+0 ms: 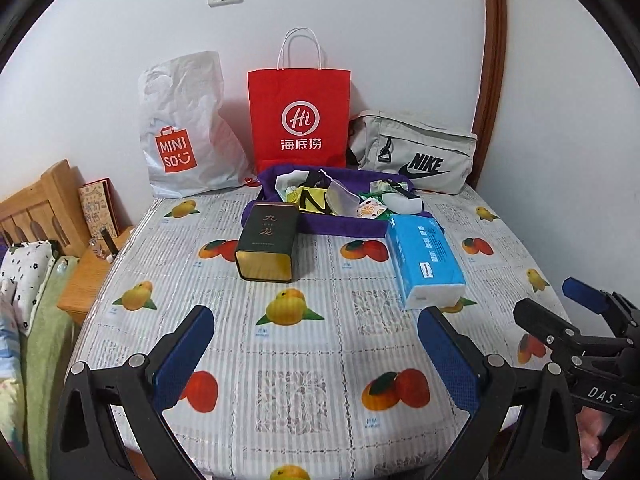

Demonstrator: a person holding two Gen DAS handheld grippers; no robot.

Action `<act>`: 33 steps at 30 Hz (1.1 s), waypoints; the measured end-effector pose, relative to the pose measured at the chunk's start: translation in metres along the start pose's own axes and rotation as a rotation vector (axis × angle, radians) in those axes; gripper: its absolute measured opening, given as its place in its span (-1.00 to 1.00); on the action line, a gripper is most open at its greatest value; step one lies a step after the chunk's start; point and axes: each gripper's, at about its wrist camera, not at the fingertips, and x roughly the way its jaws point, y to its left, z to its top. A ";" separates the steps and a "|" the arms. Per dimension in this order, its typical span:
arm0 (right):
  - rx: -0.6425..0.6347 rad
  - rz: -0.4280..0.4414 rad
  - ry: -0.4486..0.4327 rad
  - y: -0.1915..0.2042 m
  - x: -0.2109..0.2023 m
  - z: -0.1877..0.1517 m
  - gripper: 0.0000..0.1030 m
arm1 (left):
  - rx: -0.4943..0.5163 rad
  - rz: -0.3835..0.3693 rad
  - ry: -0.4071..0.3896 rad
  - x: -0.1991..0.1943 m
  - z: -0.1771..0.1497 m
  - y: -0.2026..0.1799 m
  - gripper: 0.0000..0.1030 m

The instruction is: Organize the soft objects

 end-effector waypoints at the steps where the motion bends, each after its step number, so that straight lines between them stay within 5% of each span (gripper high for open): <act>1: -0.002 -0.001 -0.004 0.000 -0.002 -0.001 0.91 | 0.003 0.000 -0.003 -0.002 -0.001 -0.001 1.00; 33: -0.029 -0.017 -0.018 0.004 -0.019 -0.019 0.91 | -0.006 0.018 -0.010 -0.016 -0.016 0.000 1.00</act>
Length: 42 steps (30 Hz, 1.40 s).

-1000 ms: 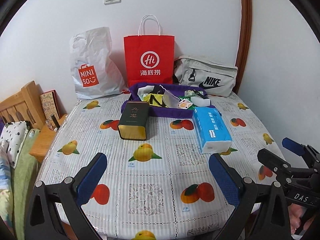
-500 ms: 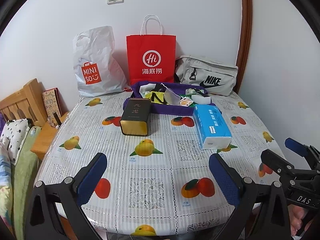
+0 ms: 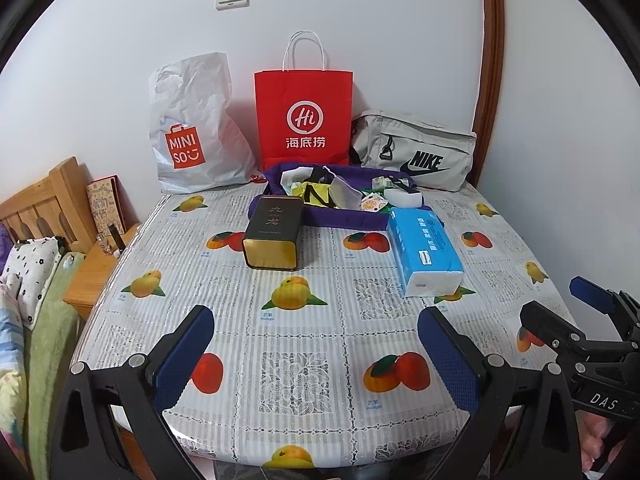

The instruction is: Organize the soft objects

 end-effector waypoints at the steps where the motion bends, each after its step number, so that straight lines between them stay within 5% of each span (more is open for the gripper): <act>1: 0.001 0.001 -0.001 0.000 0.000 0.000 0.91 | 0.002 -0.001 -0.001 0.000 0.000 0.000 1.00; 42: -0.009 -0.002 -0.001 0.001 -0.005 0.000 0.91 | 0.012 -0.008 -0.002 -0.002 0.000 -0.003 1.00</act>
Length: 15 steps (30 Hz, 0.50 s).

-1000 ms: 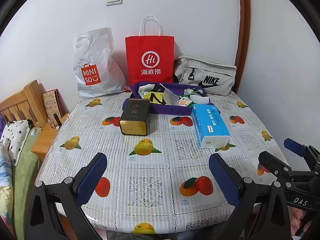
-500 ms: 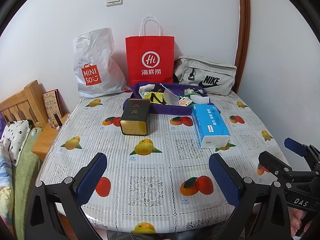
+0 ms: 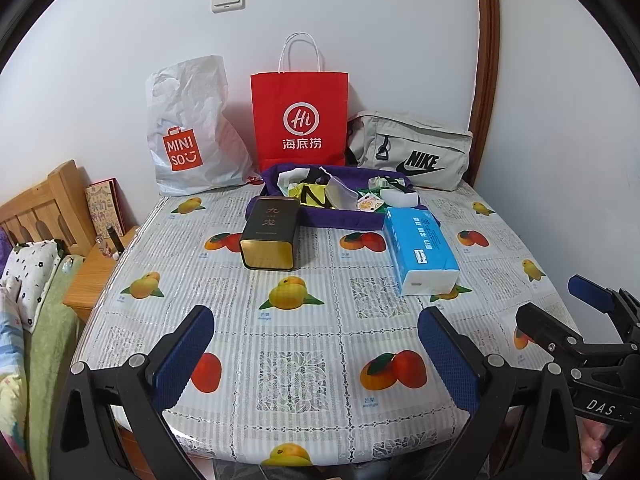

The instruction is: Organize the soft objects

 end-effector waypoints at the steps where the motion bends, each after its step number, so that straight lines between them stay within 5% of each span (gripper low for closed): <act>1: 0.000 0.000 0.000 0.000 0.000 0.000 0.91 | 0.000 0.000 0.000 0.000 0.000 0.000 1.00; 15: -0.004 -0.001 0.003 0.001 0.000 -0.001 0.91 | 0.001 -0.001 -0.001 0.000 0.000 0.000 1.00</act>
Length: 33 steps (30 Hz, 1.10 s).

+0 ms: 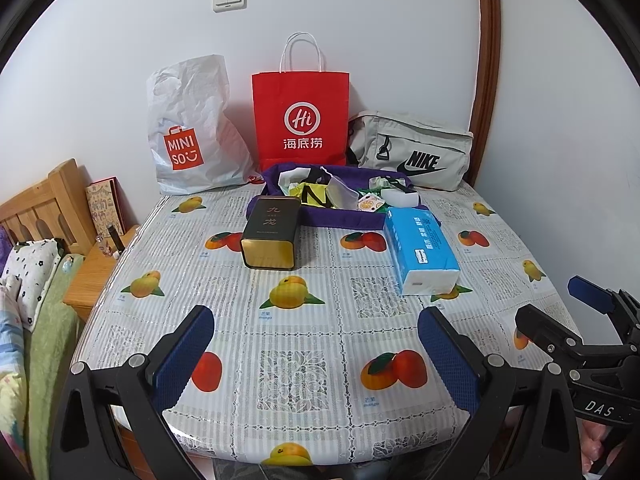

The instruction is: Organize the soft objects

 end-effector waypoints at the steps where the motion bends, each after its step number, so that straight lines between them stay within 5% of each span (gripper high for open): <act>1: 0.001 0.001 -0.001 0.000 0.000 0.000 0.91 | 0.002 -0.001 0.000 0.000 0.000 0.000 1.00; 33: -0.011 0.003 0.006 0.000 0.001 -0.001 0.91 | -0.002 -0.003 -0.001 0.000 -0.001 0.000 1.00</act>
